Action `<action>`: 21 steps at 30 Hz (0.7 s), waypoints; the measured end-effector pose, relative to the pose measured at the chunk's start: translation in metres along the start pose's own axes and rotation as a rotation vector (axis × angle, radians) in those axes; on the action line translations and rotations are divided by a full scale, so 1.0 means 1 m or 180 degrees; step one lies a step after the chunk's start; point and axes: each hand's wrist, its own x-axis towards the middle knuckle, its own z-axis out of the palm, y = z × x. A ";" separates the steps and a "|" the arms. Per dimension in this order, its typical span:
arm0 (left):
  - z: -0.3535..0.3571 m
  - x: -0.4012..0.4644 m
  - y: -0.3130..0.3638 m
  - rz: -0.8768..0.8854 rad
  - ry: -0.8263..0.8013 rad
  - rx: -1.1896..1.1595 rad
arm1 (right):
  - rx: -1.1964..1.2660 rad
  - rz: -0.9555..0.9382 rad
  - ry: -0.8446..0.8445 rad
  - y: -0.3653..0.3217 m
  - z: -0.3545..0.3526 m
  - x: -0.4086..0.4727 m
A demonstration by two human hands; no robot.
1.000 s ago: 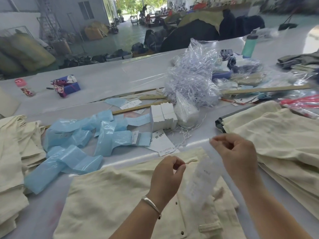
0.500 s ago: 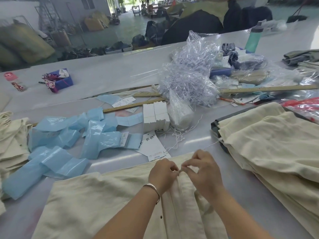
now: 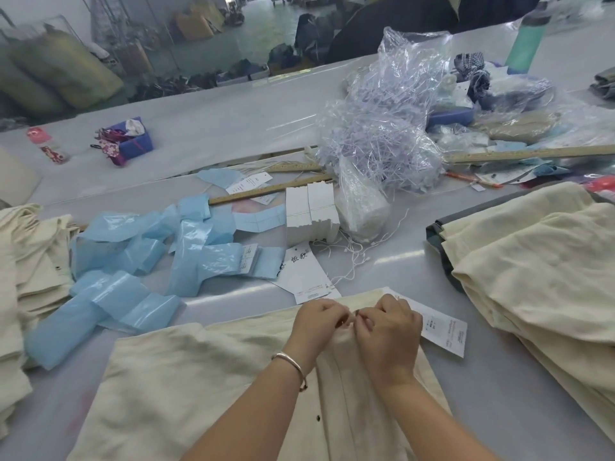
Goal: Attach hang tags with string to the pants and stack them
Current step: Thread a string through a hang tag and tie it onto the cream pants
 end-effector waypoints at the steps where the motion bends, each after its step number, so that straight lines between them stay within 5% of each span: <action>1: -0.002 -0.001 0.000 -0.0091 0.0019 -0.0226 | 0.0157 0.0080 0.0085 -0.001 0.002 -0.002; 6: -0.005 -0.004 0.000 -0.0598 -0.0138 -0.0870 | 0.0448 0.0111 0.0143 -0.002 0.006 -0.007; 16: 0.011 0.003 -0.001 -0.0381 0.0394 -0.0294 | 0.1244 -0.0167 -0.0469 0.019 -0.004 0.000; 21: 0.014 0.007 0.006 -0.0385 0.0432 -0.0865 | 0.1211 0.0498 -0.0367 0.062 -0.018 0.021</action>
